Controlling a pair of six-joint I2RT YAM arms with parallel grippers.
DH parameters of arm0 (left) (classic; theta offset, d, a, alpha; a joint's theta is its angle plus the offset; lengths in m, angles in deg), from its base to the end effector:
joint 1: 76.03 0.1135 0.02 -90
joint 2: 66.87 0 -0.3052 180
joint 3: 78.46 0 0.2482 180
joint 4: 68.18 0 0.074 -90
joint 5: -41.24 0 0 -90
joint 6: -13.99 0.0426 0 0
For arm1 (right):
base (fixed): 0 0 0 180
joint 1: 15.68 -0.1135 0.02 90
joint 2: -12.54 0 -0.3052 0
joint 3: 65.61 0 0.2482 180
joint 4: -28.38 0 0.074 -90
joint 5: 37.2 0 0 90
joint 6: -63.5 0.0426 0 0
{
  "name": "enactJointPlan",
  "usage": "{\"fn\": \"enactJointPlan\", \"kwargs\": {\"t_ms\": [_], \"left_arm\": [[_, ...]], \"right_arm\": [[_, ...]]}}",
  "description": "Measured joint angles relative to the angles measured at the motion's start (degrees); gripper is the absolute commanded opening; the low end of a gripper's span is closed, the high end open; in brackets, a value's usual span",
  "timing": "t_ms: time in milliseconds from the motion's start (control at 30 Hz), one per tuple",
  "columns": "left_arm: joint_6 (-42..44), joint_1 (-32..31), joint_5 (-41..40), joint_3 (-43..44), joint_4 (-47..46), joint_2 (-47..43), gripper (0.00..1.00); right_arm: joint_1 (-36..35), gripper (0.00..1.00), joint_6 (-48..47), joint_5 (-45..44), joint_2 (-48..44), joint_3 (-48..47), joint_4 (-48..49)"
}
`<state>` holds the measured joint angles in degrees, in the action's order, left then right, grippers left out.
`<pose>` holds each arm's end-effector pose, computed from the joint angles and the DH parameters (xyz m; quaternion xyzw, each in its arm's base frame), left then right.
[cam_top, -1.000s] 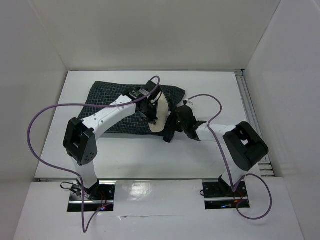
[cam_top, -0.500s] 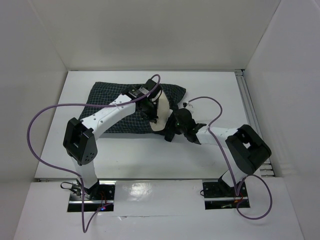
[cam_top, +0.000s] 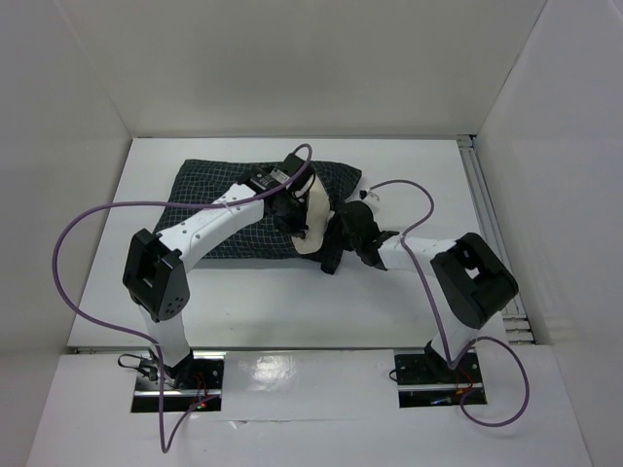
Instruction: Put the pillow into the pillowcase
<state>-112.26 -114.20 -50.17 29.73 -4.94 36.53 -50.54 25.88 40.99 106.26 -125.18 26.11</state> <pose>0.3144 -0.2458 0.3318 0.0128 0.9622 -0.1550 0.2237 0.2826 0.1862 0.2100 0.1811 0.8705 0.2428 0.3879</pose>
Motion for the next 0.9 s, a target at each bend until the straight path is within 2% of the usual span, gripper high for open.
{"fn": "enactJointPlan", "kwargs": {"t_ms": [33, 100, 167, 200, 367, 533, 700, 900], "left_arm": [[0.0, 0.0, 0.0, 0.0, 0.0, 0.0, 0.0], [0.0, 0.0, -0.3, 0.0, 0.0, 0.0, 0.0], [0.0, 0.1, -0.4, 0.0, 0.0, 0.0, 0.0], [0.0, 0.1, -0.3, 0.0, 0.0, 0.0, 0.0], [-0.4, 0.1, -0.6, 0.0, 0.0, 0.0, 0.0], [-4.0, 0.5, -1.7, 0.9, -0.2, 1.6, 0.0], [-9.8, 1.3, -3.9, 2.6, -2.4, 4.5, 0.0], [-15.5, 2.3, -4.3, 4.0, -2.5, 8.3, 0.0]], "right_arm": [[0.2, 0.52, -0.2, 0.0, 1.2, -0.7, 0.5], [0.3, 0.43, -0.7, 0.0, 3.4, -1.5, 2.5], [0.3, 0.19, -1.3, -0.1, 4.8, -1.5, 4.8], [0.3, 0.0, -1.3, -0.5, 5.2, -1.5, 5.9], [0.5, 0.0, -2.2, -1.9, 4.7, -1.0, 7.2], [0.8, 0.0, -5.5, -1.9, -5.4, 2.7, 3.6], [0.8, 0.0, -11.1, 3.1, -16.7, 4.0, -1.4], [1.0, 0.0, -17.7, 10.1, -22.0, 4.0, -7.7]]}}
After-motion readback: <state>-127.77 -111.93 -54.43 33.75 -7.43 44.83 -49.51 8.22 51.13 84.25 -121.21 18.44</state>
